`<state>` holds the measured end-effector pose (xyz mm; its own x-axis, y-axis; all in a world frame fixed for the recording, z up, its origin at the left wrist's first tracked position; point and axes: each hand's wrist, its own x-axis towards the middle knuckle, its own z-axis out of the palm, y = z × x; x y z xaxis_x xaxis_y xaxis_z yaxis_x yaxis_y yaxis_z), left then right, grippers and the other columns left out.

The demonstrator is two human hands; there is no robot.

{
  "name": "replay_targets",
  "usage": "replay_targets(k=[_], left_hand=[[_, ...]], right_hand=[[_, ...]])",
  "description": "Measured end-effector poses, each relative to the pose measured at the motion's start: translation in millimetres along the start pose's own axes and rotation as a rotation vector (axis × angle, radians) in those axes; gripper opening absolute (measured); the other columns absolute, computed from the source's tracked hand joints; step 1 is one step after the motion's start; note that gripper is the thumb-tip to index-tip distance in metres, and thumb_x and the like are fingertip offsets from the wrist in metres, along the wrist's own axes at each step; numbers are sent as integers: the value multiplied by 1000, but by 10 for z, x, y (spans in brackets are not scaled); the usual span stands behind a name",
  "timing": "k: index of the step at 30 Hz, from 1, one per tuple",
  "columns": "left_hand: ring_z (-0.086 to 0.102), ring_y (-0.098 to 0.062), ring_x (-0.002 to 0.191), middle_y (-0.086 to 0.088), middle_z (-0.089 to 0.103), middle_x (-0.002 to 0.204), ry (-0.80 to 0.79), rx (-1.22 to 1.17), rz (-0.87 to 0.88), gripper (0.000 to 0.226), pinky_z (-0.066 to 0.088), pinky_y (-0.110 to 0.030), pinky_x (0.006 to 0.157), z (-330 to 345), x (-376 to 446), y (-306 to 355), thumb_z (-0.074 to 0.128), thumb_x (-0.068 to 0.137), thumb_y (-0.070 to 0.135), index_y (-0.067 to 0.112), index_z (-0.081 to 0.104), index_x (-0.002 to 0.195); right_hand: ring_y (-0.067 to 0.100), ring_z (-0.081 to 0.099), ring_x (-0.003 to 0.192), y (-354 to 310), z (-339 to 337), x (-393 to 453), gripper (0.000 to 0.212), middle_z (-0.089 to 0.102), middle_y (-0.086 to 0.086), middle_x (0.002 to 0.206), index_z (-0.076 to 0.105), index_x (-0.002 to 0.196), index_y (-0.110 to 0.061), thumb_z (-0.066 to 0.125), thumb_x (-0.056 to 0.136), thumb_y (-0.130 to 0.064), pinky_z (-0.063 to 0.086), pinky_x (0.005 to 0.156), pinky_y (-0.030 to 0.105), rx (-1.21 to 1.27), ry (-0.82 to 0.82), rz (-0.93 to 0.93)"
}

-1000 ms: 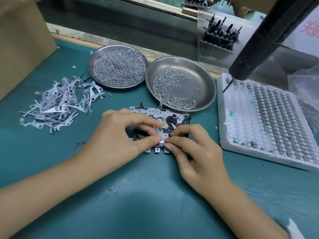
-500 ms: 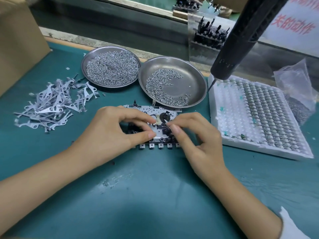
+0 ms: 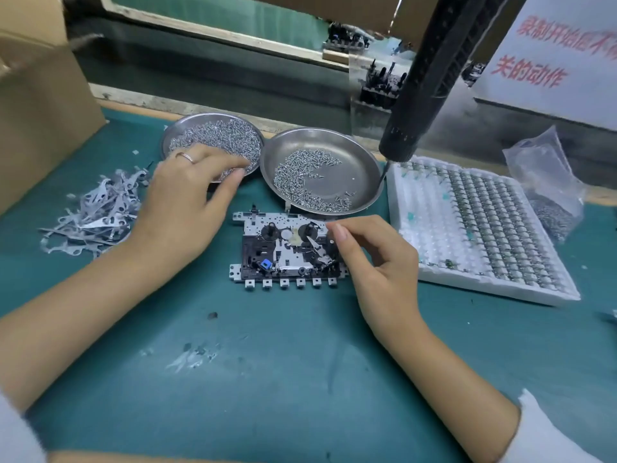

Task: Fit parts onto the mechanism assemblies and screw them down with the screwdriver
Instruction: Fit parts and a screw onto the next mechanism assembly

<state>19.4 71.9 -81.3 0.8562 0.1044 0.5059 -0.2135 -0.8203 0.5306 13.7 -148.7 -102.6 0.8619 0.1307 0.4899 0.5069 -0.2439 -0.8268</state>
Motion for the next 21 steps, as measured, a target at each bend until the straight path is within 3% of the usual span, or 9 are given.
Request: replay_targets(k=[2, 5, 8, 11, 14, 17, 21], left_hand=[[54, -36, 109, -14, 61, 120, -62, 197, -88, 27, 40, -47, 96, 27, 168, -115, 55, 96, 20, 12, 65, 120], [47, -37, 121, -12, 54, 134, -187, 390, -165, 35, 36, -45, 96, 98, 366, -165, 52, 97, 24, 18, 56, 131], [52, -38, 116, -16, 62, 124, -223, 417, -221, 30, 41, -42, 93, 154, 505, -181, 57, 94, 20, 18, 62, 124], [61, -35, 102, -13, 71, 102, -159, 358, -302, 19, 47, -35, 85, 167, 537, -186, 62, 91, 12, 19, 72, 105], [63, -31, 94, -8, 73, 94, -37, 364, -217, 15, 42, -32, 82, 179, 469, -163, 63, 89, 9, 17, 75, 95], [64, -31, 90, -8, 74, 91, 92, 337, -111, 20, 36, -34, 85, 183, 401, -181, 62, 86, 1, 14, 76, 94], [67, -28, 90, -13, 73, 96, 123, 146, -113, 34, 47, -30, 88, 174, 370, -231, 54, 82, -13, 5, 73, 102]], right_hand=[[13, 61, 78, -3, 1, -6, 9, 66, 1, 80, 71, 86, -5, 63, 89, -6, 48, 72, 22, 17, -4, 6], [12, 61, 78, 4, -3, -14, 9, 66, 0, 80, 72, 85, -6, 64, 88, -5, 48, 72, 22, 25, -9, 2], [9, 61, 77, 1, -6, -16, 9, 66, -4, 80, 72, 84, -9, 64, 88, -9, 47, 71, 20, 37, -22, -1], [8, 61, 77, 1, -1, -13, 9, 66, -4, 80, 72, 83, -9, 65, 88, -9, 48, 70, 22, 45, -36, 3], [10, 61, 77, 10, -4, -2, 9, 66, -4, 79, 73, 83, -8, 66, 88, -8, 49, 70, 25, 46, -39, -2], [10, 62, 77, 17, -4, -3, 9, 66, -3, 79, 73, 83, -8, 66, 88, -10, 50, 70, 26, 40, -34, -8], [10, 61, 76, 12, -5, -5, 9, 66, -4, 79, 73, 82, -9, 65, 88, -10, 49, 69, 24, 46, -34, -4]])
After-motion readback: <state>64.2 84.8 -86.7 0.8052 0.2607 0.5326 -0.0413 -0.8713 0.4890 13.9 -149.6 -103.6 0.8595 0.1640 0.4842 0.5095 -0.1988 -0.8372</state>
